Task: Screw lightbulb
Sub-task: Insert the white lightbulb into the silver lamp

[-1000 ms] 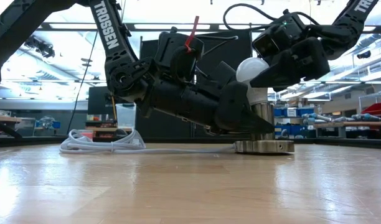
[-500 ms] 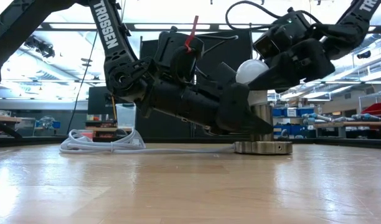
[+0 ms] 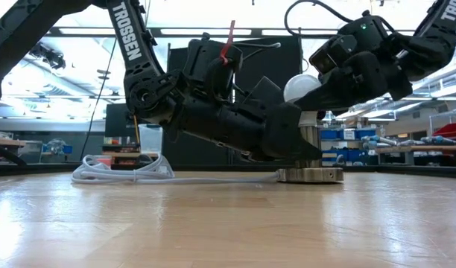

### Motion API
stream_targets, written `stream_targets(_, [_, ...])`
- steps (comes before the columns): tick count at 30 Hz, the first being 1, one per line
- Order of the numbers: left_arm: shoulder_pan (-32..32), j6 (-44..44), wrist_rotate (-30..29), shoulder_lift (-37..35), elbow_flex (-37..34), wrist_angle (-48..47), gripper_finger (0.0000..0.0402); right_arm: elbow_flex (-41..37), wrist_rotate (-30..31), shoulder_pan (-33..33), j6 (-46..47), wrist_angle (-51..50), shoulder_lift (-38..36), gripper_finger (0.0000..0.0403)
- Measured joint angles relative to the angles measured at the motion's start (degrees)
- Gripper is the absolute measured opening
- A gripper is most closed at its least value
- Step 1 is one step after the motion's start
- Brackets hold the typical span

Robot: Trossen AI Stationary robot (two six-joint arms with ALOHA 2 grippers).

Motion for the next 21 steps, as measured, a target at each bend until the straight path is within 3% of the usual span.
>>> stream_targets(4, [-0.04,-0.97,-2.30,0.00,0.00,0.28,0.0171,-0.07,4.79,1.42,3.18,-0.06,0.11,0.0247])
stream_targets(15, [-0.33,-3.11,-6.85,-0.15,0.13,1.30,0.0171,-0.17,27.19,10.08,7.80,0.74,0.20,0.0218])
stream_targets(21, [-0.35,-4.04,-7.93,-0.15,0.15,1.24,0.0171,-0.15,34.61,13.27,11.93,1.99,0.20,0.0210])
